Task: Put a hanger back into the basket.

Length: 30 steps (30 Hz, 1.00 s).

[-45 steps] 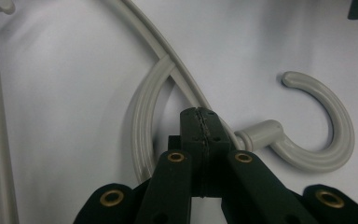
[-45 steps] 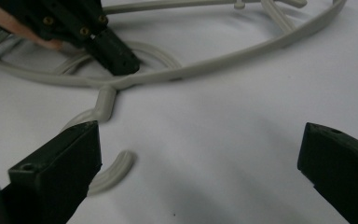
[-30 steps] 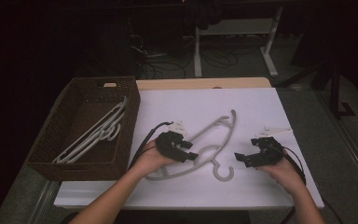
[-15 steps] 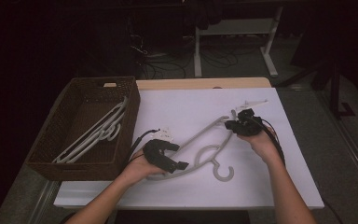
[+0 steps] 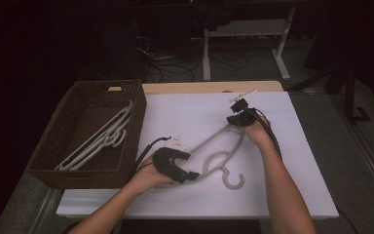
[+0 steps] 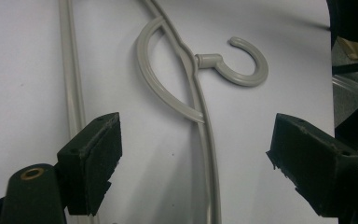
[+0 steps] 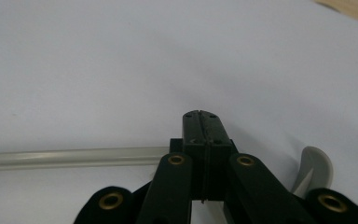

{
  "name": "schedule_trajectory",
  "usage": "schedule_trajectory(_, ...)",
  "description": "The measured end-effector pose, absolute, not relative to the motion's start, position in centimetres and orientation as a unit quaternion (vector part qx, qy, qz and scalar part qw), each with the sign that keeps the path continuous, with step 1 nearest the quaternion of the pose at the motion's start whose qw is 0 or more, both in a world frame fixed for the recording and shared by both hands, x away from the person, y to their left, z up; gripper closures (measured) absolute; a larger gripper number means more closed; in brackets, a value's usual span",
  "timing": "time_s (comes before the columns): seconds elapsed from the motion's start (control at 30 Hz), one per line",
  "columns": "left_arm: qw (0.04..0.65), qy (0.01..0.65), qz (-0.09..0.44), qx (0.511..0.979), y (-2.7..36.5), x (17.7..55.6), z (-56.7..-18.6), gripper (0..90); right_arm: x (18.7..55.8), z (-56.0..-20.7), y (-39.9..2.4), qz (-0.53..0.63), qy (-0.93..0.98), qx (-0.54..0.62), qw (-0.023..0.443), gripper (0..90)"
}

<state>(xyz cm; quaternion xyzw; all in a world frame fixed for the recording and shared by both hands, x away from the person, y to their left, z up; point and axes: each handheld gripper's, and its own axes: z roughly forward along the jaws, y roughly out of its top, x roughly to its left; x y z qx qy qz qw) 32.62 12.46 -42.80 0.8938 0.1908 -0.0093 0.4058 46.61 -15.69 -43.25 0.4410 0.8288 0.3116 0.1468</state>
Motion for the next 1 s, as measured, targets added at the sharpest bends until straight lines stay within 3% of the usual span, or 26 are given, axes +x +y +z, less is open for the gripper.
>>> schedule_trajectory(0.17,0.396,0.182,-0.009,0.900,12.0,32.6,-43.1,18.1,47.2,-44.0,-15.6,0.301,0.830,0.447,0.142,89.2)
schedule_trajectory(0.47,0.364,0.158,-0.028,0.917,10.7,32.9,-44.2,29.1,47.6,-44.4,-15.3,0.291,0.833,0.450,0.138,89.4)
schedule_trajectory(0.7,0.332,0.136,-0.046,0.932,9.2,33.6,-44.6,49.8,47.9,-44.3,-15.0,0.277,0.840,0.447,0.136,89.5)
schedule_trajectory(0.87,0.319,0.127,-0.042,0.938,8.6,33.9,-44.5,69.6,47.9,-44.3,-14.9,0.274,0.841,0.446,0.136,89.5)
schedule_trajectory(1.0,0.313,0.128,-0.055,0.940,8.4,34.0,-44.6,76.0,47.9,-44.3,-15.0,0.276,0.841,0.446,0.136,89.5)
